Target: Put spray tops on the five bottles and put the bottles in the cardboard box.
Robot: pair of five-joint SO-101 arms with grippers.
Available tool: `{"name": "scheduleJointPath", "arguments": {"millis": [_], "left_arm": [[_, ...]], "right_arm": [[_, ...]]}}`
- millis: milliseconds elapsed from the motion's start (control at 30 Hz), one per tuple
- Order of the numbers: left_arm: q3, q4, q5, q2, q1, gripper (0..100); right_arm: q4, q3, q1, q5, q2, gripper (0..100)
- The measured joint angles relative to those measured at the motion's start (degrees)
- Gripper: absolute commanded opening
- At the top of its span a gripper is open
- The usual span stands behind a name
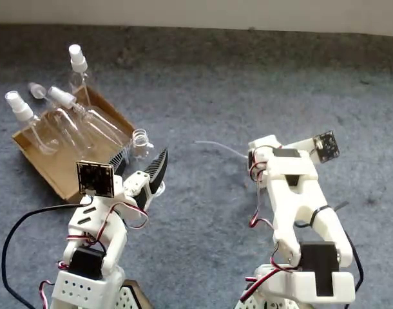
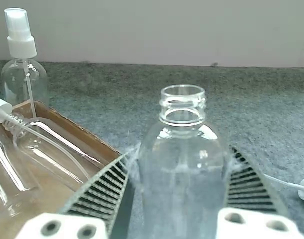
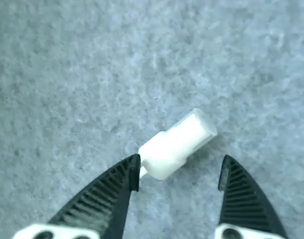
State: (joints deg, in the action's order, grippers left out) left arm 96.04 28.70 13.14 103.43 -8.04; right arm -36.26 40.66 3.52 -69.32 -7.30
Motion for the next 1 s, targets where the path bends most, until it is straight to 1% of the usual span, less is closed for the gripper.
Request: {"name": "scheduleJointPath", "arguments": {"millis": [300,367,500,533,667,867,1000], "left_arm": [[0.0,0.26,0.0,0.0,0.0,13],[0.0,0.26,0.0,0.0,0.0,13],[0.0,0.26,0.0,0.0,0.0,13],[0.0,0.26,0.0,0.0,0.0,13],[0.0,0.26,0.0,0.0,0.0,13],[0.0,0.26,0.0,0.0,0.0,13],[0.0,0.26,0.0,0.0,0.0,14]], "right_arm": [[0.62,-5.98,-1.67,-0.35,7.91,22.8],[0.7,-7.38,-1.76,-0.35,9.85,19.0],[0.7,-8.18,-2.2,-0.35,11.6,5.5],[0.7,-8.18,-2.29,-0.35,11.78,3.9],[0.62,-8.09,-2.37,0.18,12.22,3.6],[0.7,-8.35,-2.64,8.44,12.4,3.6],[0.79,-10.55,-4.57,17.67,12.4,3.6]]}}
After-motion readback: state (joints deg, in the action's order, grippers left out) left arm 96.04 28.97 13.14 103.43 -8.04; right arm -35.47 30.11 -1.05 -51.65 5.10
